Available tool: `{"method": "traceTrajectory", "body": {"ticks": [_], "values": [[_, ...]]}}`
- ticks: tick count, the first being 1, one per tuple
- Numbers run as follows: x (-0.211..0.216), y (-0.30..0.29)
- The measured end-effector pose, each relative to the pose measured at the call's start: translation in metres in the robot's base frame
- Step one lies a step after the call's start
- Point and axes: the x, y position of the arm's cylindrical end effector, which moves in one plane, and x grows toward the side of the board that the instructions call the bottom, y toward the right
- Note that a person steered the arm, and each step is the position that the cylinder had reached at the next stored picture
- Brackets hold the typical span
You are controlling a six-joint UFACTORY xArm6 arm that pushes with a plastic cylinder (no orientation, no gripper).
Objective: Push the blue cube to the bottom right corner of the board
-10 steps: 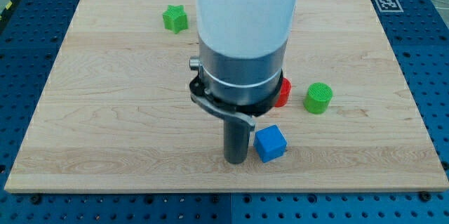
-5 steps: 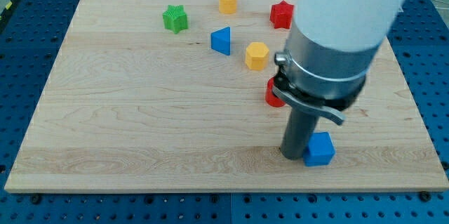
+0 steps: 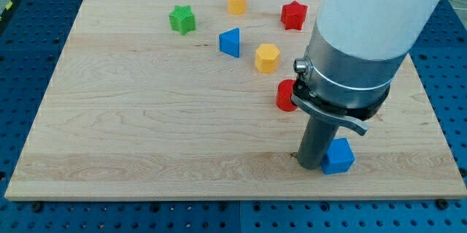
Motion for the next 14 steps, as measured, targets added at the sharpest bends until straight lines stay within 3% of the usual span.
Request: {"method": "traceTrajectory", "body": {"ticks": [4,9,14], "values": [[0.006,0.088],[0.007,0.082],[0.009,0.009]]}}
